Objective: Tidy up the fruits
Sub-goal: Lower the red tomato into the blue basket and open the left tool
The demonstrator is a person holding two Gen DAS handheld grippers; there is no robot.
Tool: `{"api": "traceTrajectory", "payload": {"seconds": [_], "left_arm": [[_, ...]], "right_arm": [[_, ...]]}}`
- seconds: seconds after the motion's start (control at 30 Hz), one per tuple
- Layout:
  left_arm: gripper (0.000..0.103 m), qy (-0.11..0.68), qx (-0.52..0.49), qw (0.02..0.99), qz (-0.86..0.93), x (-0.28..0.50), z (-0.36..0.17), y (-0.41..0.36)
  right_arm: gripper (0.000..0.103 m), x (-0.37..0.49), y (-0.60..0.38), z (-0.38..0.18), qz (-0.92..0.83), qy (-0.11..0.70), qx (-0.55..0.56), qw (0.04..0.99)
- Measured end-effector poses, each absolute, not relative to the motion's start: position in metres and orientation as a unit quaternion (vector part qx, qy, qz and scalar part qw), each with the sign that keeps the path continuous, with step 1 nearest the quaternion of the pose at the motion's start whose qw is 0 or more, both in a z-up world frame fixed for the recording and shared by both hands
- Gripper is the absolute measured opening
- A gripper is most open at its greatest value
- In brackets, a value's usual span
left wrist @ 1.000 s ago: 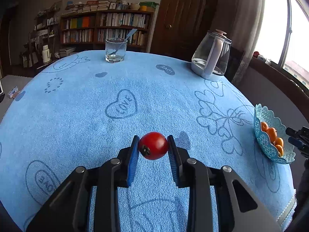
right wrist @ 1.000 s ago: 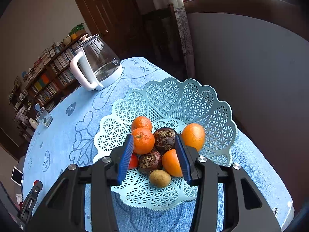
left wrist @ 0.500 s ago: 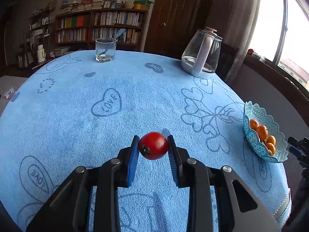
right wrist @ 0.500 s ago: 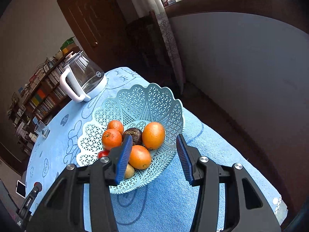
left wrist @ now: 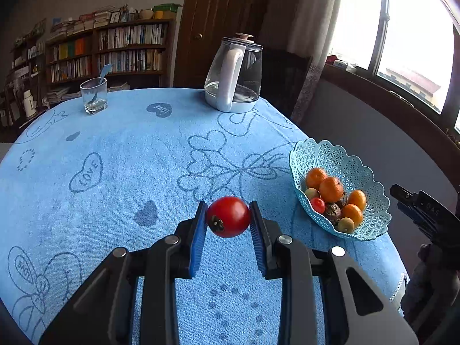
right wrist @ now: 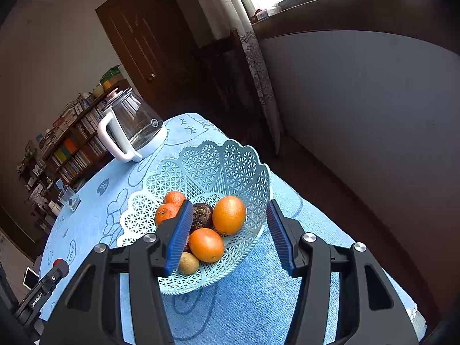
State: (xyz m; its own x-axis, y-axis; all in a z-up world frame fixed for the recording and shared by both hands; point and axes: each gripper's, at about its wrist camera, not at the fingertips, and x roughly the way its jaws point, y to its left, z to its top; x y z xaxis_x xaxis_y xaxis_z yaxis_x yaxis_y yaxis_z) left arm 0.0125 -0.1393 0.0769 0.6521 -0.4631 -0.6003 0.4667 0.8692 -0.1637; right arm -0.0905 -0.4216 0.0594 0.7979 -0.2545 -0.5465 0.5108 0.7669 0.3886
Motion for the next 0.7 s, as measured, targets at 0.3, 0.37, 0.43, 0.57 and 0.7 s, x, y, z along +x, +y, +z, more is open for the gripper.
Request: {"api": "traceTrajectory", "payload": {"seconds": [0.3, 0.37, 0.43, 0.57, 0.7], "left_arm": [[0.030, 0.328, 0.031, 0.895, -0.301, -0.001, 0.075, -0.209], [0.030, 0.329, 0.039, 0.890, -0.313, -0.003, 0.074, -0.223], [0.030, 0.330, 0.044, 0.885, -0.324, -0.004, 0.073, -0.235], [0.030, 0.338, 0.050, 0.877, -0.338, 0.000, 0.066, -0.254], [0.030, 0.346, 0.056, 0.872, -0.342, 0.003, 0.056, -0.265]], "right_arm": [[0.057, -0.085, -0.417, 0.050, -0.226, 0.248, 0.245, 0.910], [0.058, -0.086, -0.422, 0.049, -0.232, 0.249, 0.251, 0.906], [0.058, -0.089, -0.427, 0.048, -0.236, 0.248, 0.259, 0.903], [0.058, -0.090, -0.432, 0.048, -0.238, 0.250, 0.265, 0.900], [0.058, -0.090, -0.435, 0.048, -0.238, 0.251, 0.267, 0.899]]}}
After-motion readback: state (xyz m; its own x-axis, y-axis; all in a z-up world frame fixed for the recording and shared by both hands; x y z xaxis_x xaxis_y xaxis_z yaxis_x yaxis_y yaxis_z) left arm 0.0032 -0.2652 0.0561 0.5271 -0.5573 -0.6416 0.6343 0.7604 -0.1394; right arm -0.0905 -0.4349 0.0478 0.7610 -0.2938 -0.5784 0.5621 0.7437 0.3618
